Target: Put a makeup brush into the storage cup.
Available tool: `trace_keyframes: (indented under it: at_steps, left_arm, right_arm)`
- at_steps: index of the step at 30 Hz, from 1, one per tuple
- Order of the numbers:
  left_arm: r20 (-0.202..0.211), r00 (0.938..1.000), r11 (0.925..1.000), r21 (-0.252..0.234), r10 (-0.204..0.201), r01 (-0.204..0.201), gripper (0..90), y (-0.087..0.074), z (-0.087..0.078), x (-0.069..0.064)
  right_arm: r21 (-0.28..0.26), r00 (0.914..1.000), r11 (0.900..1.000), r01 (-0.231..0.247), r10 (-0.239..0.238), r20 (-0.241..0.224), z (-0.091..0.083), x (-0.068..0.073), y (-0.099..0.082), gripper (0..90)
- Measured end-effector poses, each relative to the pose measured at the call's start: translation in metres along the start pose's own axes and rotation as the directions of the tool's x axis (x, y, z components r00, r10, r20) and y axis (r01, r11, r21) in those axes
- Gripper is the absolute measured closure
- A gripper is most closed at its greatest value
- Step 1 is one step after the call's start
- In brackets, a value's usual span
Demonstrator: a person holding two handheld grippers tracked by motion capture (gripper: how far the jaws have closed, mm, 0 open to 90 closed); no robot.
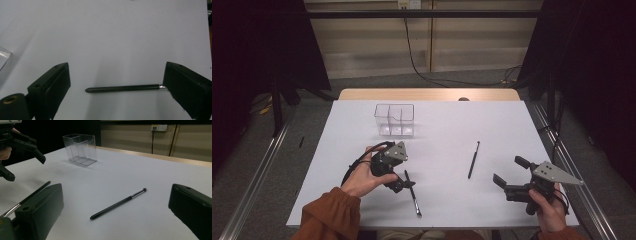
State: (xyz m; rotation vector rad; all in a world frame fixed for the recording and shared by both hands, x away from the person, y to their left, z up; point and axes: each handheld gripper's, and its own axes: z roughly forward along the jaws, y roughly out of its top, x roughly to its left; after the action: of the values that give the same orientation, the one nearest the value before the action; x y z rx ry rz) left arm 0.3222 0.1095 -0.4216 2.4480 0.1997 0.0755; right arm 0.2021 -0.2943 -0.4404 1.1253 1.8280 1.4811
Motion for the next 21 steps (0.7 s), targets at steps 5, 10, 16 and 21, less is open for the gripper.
trace_keyframes:
  at_steps: [5, 10, 16, 21]
  left_arm:
    - [0.042, 0.9983, 0.9958, 0.081, 0.04, -0.043, 7.8, 0.001, 0.006, 0.003]
    - [0.074, 0.9955, 0.9915, 0.111, 0.059, -0.068, 7.6, 0.004, 0.007, 0.008]
    - [0.08, 0.9911, 0.9842, 0.133, 0.107, -0.117, 5.9, 0.008, 0.011, 0.01]
    - [0.111, 0.9825, 0.9689, 0.181, 0.15, -0.168, 6.4, 0.006, 0.022, 0.01]
  right_arm:
    - [0.001, 1.0, 1.0, -0.005, 0.005, -0.002, 0.0, 0.0, 0.0, 0.0]
    - [0.006, 1.0, 1.0, -0.003, 0.003, -0.002, 0.0, 0.0, 0.0, 0.0]
    - [0.008, 1.0, 1.0, -0.003, 0.003, -0.003, 0.001, 0.0, 0.0, 0.0]
    - [0.008, 1.0, 1.0, -0.004, 0.004, -0.004, 0.001, 0.0, 0.0, 0.0]
